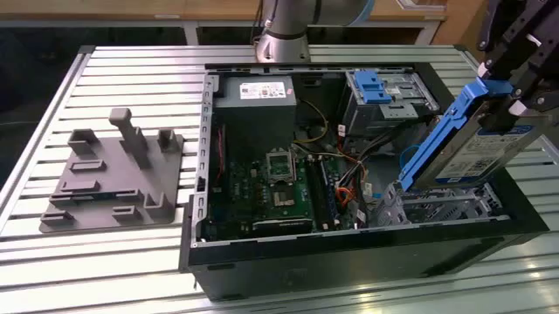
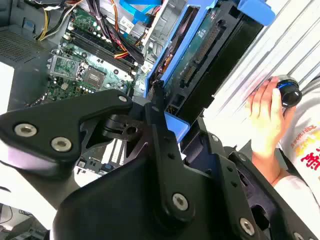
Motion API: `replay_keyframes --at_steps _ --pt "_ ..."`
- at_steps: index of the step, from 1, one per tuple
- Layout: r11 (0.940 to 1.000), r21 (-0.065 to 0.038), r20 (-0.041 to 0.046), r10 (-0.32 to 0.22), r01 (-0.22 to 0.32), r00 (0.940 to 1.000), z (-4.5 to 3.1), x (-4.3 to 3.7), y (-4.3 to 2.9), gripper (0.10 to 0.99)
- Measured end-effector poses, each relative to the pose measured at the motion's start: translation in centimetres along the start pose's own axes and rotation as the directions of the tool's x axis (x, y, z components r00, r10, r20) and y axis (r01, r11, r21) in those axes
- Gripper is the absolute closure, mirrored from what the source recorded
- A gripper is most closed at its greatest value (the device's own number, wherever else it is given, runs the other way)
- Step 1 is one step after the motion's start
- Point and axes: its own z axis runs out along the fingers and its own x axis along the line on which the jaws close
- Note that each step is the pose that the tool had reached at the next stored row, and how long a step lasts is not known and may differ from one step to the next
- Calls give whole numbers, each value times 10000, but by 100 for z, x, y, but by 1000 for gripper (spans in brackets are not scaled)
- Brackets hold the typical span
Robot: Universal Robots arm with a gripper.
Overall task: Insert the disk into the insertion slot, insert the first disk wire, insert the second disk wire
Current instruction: 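Insert the disk into the insertion slot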
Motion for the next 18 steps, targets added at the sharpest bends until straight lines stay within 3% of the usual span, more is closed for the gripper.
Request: replay_keyframes --at_steps 11,15,18 --pt "10000 0 15 -1 1 10000 -1 0 0 725" --pt "10000 -1 103 -4 4 9999 0 0 0 725" --pt "10000 1 241 -10 9 9997 0 0 0 725"
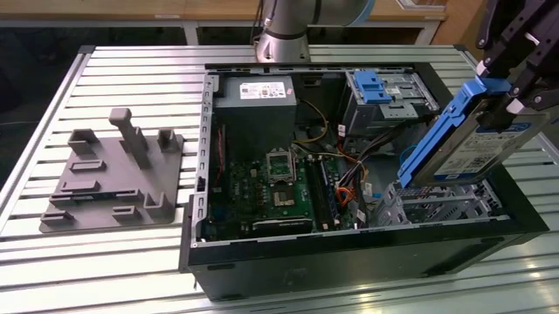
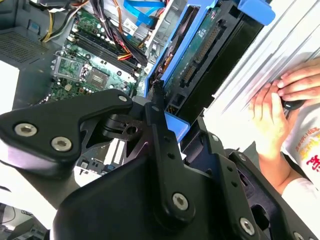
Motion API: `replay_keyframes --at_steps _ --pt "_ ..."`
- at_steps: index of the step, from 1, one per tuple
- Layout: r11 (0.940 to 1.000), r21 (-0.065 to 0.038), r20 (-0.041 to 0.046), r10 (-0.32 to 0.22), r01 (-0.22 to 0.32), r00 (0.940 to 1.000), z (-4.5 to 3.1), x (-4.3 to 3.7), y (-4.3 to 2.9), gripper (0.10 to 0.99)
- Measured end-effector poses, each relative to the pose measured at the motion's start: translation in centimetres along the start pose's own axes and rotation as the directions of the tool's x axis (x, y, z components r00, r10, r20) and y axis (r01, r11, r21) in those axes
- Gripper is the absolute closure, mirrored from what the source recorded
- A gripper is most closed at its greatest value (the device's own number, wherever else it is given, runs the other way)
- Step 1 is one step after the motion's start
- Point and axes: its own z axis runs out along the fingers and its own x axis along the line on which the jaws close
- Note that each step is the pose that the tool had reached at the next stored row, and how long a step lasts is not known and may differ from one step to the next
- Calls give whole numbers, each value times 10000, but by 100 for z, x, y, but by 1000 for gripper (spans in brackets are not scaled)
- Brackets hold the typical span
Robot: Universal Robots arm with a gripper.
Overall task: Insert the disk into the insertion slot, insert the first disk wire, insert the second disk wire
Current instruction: 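Insert the disk into the insertion slot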
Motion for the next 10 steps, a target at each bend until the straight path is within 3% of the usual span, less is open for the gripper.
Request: replay_keyframes --at_steps 6,10 --pt "10000 5 345 -14 14 9994 1 1 0 725" --pt "10000 8 365 -15 14 9993 1 1 0 725"
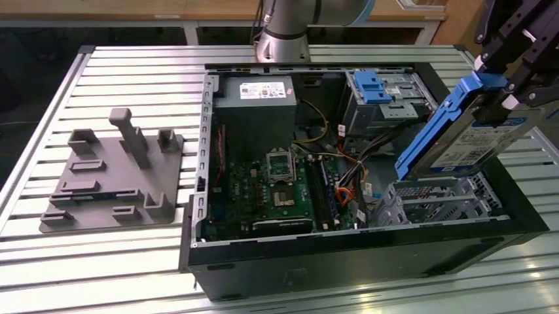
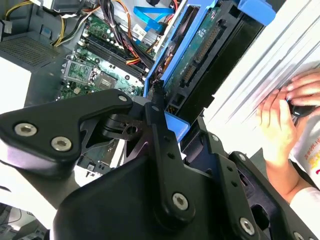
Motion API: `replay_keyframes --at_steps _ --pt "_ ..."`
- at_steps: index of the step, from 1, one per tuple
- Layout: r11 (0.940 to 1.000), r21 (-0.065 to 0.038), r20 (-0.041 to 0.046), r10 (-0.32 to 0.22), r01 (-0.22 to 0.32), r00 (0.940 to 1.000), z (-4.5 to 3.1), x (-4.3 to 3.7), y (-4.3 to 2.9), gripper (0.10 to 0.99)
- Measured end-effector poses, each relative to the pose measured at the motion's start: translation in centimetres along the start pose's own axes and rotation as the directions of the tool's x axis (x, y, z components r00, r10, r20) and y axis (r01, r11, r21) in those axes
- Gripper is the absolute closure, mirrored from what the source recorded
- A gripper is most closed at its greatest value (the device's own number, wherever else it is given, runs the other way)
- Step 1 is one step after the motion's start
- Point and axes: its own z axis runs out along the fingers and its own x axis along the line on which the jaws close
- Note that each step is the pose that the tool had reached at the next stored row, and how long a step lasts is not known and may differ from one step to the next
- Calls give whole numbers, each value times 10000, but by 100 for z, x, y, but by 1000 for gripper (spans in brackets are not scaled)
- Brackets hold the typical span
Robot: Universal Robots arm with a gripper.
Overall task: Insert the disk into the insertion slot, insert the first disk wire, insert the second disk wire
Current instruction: 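Insert the disk into the insertion slot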
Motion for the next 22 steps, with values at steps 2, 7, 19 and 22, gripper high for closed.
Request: replay_keyframes --at_steps 2,7,19,22 --pt "10000 1 2 0 0 10000 -1 0 0 725" --pt "10000 22 8 -2 2 10000 0 1 1 725" --pt "9996 289 11 -27 27 10000 2 0 3 725" --pt "9996 289 7 -27 26 10000 6 0 -6 725"
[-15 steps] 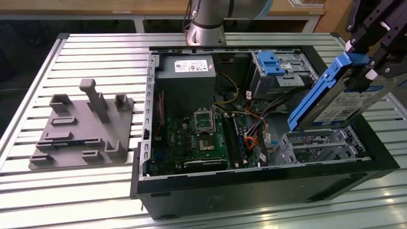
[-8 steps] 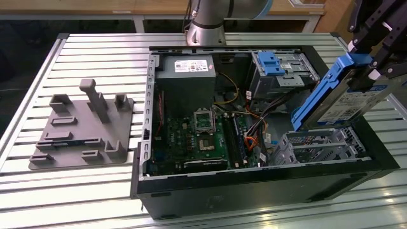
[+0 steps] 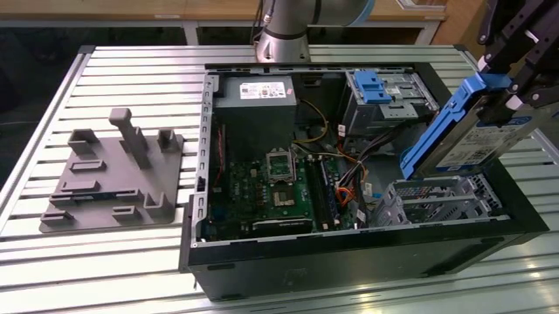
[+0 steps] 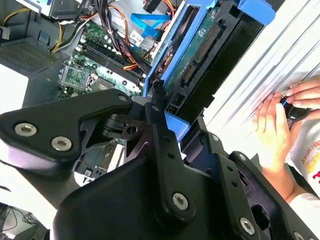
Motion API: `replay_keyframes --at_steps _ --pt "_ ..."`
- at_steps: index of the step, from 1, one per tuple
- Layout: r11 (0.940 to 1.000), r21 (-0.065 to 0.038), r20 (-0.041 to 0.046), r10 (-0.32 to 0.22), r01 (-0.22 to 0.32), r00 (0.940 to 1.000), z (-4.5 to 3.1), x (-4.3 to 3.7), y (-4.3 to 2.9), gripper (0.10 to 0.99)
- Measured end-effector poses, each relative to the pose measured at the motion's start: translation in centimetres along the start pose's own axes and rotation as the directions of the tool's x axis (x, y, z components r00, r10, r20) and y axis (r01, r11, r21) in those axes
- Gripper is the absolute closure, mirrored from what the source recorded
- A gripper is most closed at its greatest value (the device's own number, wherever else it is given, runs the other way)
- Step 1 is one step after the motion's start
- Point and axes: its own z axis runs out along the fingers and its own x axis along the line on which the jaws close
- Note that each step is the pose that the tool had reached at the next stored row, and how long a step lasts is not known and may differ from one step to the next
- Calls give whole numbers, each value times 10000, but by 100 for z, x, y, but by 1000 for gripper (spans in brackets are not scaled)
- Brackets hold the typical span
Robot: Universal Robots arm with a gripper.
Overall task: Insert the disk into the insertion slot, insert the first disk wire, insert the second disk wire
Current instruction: 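Insert the disk into the insertion slot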
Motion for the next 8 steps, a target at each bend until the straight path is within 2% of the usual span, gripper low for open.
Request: replay_keyframes --at_steps 8 --pt "10000 0 2 -1 1 10000 28 2 -22 725"
